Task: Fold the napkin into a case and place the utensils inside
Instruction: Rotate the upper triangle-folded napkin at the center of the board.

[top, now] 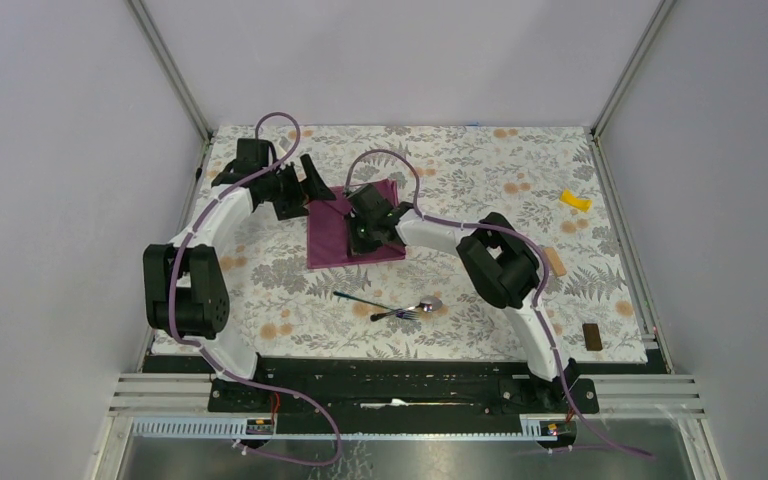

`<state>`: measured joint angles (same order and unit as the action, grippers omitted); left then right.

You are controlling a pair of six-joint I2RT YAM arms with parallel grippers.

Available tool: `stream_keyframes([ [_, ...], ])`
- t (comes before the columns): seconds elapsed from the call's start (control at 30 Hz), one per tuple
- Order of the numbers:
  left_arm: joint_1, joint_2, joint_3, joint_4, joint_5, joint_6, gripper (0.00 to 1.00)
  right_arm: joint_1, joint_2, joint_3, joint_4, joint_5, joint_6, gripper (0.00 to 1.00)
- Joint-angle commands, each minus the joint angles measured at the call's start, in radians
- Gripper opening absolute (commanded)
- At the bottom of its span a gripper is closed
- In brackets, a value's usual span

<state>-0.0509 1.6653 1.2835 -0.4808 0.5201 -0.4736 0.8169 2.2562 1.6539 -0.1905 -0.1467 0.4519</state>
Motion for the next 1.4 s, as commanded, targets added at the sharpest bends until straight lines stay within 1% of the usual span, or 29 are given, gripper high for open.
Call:
stream_keyframes([
  [0.0,0.008,-0.052,-0.028,-0.01,-0.019,0.042,0.98,0.002,-0.009,-0.035,-0.082,0.077,-0.023,0.0],
  [0.1,0.011,-0.063,-0.029,-0.01,-0.018,0.047,0.98,0.002,-0.052,-0.113,-0.095,0.053,-0.009,0.0],
  [0.23,0.013,-0.066,-0.021,-0.01,-0.008,0.043,0.98,-0.004,-0.084,-0.192,-0.166,0.083,-0.009,0.0],
  [0.33,0.013,-0.065,-0.017,-0.011,-0.001,0.043,0.98,-0.035,-0.127,-0.259,-0.196,0.088,-0.009,0.0],
  [0.47,0.013,-0.059,-0.016,-0.013,0.014,0.042,0.98,-0.131,-0.197,-0.349,-0.222,0.093,-0.026,0.0],
  [0.57,0.013,-0.05,-0.023,0.002,0.029,0.034,0.98,-0.218,-0.223,-0.38,-0.241,0.098,-0.069,0.0],
  [0.67,0.013,-0.028,-0.031,0.032,0.071,0.01,0.98,-0.298,-0.221,-0.373,-0.261,0.14,-0.12,0.02],
  [0.73,0.011,-0.009,-0.027,0.046,0.109,-0.008,0.98,-0.339,-0.205,-0.347,-0.29,0.204,-0.17,0.03],
  [0.8,0.011,0.007,-0.022,0.052,0.135,-0.019,0.98,-0.369,-0.175,-0.309,-0.318,0.294,-0.203,0.03],
  [0.87,0.008,0.019,-0.018,0.059,0.152,-0.035,0.98,-0.404,-0.148,-0.268,-0.334,0.349,-0.229,0.03],
  [1.0,-0.014,0.015,-0.045,0.132,0.187,-0.112,0.99,-0.471,-0.105,-0.164,-0.339,0.406,-0.296,0.03],
  [1.1,-0.063,-0.009,-0.095,0.222,0.179,-0.18,0.99,-0.477,-0.105,-0.113,-0.314,0.451,-0.387,0.1],
  [1.2,-0.106,-0.014,-0.159,0.332,0.148,-0.252,0.98,-0.477,-0.12,-0.043,-0.301,0.433,-0.446,0.2],
  [1.27,-0.13,0.015,-0.175,0.392,0.143,-0.293,0.97,-0.475,-0.137,0.007,-0.303,0.401,-0.447,0.26],
  [1.3,-0.147,0.037,-0.166,0.41,0.135,-0.297,0.95,-0.472,-0.148,0.028,-0.317,0.393,-0.441,0.29],
  [1.37,-0.183,0.088,-0.114,0.407,0.078,-0.281,0.89,-0.467,-0.175,0.06,-0.366,0.349,-0.361,0.37],
])
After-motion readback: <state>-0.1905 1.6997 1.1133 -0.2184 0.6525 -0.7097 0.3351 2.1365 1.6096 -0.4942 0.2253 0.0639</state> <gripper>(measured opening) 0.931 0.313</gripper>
